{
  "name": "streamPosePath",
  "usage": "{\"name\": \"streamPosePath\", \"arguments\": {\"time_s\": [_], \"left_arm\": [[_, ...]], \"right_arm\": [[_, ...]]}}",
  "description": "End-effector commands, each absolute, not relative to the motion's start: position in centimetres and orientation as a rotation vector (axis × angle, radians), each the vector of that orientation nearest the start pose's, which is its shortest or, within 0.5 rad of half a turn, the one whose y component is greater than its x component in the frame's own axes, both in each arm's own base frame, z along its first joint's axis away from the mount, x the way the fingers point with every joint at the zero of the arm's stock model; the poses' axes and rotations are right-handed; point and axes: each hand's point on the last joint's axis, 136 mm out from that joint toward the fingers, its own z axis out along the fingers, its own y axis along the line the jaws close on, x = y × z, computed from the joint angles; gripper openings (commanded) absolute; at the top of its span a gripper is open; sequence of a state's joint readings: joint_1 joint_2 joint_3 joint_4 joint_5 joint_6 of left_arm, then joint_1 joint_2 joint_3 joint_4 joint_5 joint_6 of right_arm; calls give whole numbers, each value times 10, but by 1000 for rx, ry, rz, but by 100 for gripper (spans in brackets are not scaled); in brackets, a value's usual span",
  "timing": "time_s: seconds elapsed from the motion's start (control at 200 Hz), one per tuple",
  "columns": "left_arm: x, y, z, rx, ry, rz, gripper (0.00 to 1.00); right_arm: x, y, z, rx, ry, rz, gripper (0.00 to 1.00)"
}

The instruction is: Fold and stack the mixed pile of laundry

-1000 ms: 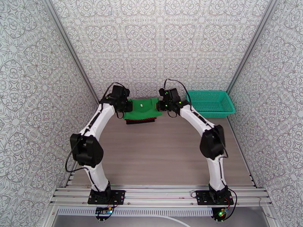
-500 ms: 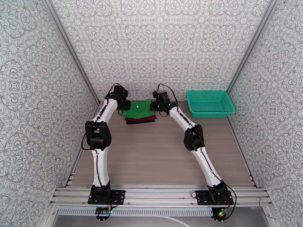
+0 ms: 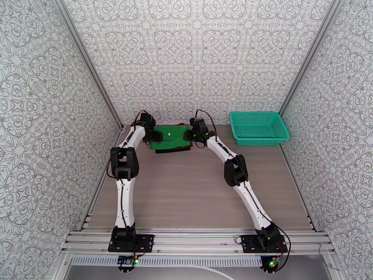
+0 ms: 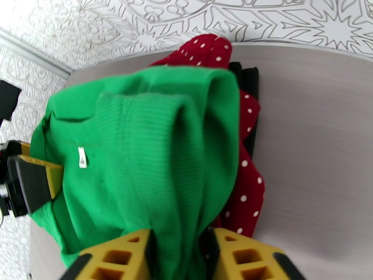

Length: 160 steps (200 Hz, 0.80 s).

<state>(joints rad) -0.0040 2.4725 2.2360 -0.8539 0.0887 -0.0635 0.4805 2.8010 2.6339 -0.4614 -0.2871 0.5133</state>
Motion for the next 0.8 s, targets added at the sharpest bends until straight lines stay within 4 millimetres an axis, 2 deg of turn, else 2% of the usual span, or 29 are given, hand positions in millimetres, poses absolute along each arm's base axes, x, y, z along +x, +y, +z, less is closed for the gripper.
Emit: {"name": "streamPosePath", "arguments": {"time_s": [0.0,0.045,0.095,0.13,0.17,0.18,0.265,0.33,0.36,0.38,0.435,0.525,0.54,0.595,0.635,0.64,0.675,0.69,0.705,0.795], "left_arm": [[610,-20,90,-21,2564,-172,90],[612,-23,100,-7,2541,-190,93],[614,-26,115,9,2508,-211,98],[615,-27,128,20,2481,-220,99],[615,-29,144,34,2449,-228,99],[615,-30,149,35,2439,-227,99],[614,-29,189,43,2358,-230,100],[610,-27,224,48,2294,-215,99],[609,-25,234,44,2278,-201,99],[604,-24,255,46,2242,-189,99],[594,-19,282,34,2196,-164,99],[568,-8,327,-2,2095,-125,99],[561,-7,320,-10,2109,-122,99],[539,2,331,-52,2055,-94,100],[520,9,336,-85,2003,-74,99],[518,9,341,-86,1986,-73,99],[499,16,338,-120,1941,-55,99],[490,19,339,-132,1914,-51,99],[481,22,339,-144,1888,-47,99],[434,39,329,-212,1751,2,99]], "right_arm": [[621,369,110,-127,2226,850,47],[621,368,121,-141,2210,852,51],[620,366,137,-157,2189,851,64],[619,364,149,-173,2172,851,76],[618,361,162,-195,2151,848,96],[617,360,167,-200,2144,846,98],[614,349,202,-232,2091,824,99],[608,337,238,-245,2045,796,99],[603,330,243,-250,2049,781,99],[599,326,253,-258,2039,771,99],[586,316,275,-284,2014,735,99],[555,299,304,-322,1973,687,99],[549,295,307,-324,1968,680,99],[524,280,322,-332,1930,652,99],[506,267,323,-318,1910,626,99],[504,265,324,-315,1906,623,99],[489,252,322,-288,1889,592,99],[481,246,331,-275,1860,585,99],[474,239,324,-269,1860,564,99],[427,207,322,-279,1766,486,99]]}}
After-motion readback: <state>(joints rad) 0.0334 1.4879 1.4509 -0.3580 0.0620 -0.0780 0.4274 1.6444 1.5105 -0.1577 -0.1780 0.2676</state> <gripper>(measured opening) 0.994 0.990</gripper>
